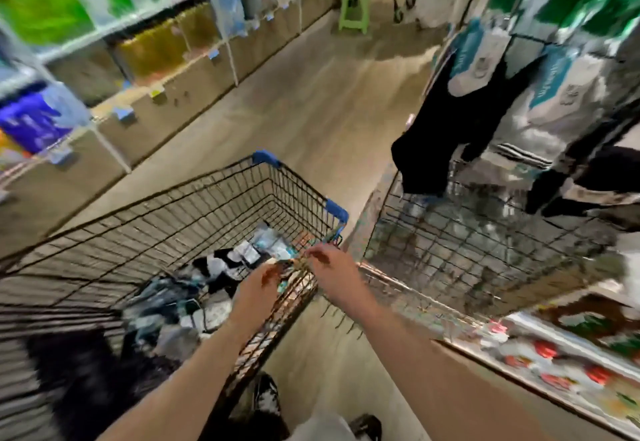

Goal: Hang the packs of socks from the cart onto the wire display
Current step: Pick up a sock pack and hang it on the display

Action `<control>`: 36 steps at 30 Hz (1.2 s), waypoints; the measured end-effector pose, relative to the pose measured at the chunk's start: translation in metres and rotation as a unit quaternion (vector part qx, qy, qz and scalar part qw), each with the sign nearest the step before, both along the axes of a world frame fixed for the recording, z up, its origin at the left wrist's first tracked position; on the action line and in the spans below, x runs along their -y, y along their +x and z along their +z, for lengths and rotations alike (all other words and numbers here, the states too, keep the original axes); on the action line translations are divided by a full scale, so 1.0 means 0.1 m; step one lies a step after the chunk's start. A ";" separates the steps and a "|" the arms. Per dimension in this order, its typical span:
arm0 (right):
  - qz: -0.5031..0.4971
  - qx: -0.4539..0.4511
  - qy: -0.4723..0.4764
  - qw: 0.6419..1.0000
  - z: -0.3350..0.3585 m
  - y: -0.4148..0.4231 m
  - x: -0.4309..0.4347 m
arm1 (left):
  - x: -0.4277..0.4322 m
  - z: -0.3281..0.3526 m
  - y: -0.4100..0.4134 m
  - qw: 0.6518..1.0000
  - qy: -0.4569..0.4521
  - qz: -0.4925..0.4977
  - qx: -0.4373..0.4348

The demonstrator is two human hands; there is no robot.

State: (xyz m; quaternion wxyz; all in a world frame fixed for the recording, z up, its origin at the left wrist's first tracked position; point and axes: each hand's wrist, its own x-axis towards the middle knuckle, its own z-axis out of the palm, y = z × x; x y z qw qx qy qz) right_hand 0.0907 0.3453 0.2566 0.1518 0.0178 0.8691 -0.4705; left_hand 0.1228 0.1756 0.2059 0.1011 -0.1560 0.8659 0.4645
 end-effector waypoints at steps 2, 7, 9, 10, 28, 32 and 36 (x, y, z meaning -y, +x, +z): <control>0.056 0.039 0.027 0.997 -0.20 -0.11 0.41 | 0.33 -0.23 0.01 0.999 -0.006 0.010 0.041; -0.008 0.229 -0.077 0.970 -0.67 -0.42 1.19 | 1.05 -0.94 -0.03 0.990 -0.017 0.020 0.136; -0.046 0.259 -0.074 0.962 -0.88 -0.60 1.42 | 1.22 -1.05 -0.08 0.987 0.018 0.059 0.149; -0.050 0.262 -0.062 0.962 -1.02 -0.68 1.52 | 1.30 -1.15 -0.12 0.983 0.035 0.081 0.159; -0.030 0.267 0.050 0.962 -3.31 -1.84 2.67 | 1.88 -2.81 -1.31 0.951 0.171 0.201 0.162; 0.035 0.251 0.146 0.956 -3.71 -1.92 2.62 | 1.88 -3.14 -1.44 0.947 0.184 0.199 0.173; 0.068 0.193 0.252 0.946 -3.88 -1.88 2.55 | 1.85 -3.32 -1.47 0.951 0.170 0.192 0.173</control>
